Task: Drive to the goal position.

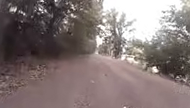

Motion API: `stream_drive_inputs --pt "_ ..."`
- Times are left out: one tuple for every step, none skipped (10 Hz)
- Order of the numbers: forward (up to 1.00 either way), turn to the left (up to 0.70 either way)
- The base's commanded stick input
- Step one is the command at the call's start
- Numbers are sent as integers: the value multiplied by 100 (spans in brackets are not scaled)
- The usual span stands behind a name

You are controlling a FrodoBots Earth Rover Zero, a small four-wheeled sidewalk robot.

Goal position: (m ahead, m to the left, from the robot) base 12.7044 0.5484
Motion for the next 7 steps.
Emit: stream_drive_inputs --pt "70 -1" --pt "70 -1" --pt "70 -1" --pt "70 -1" --pt "70 -1" --pt "70 -1" --pt "70 0"
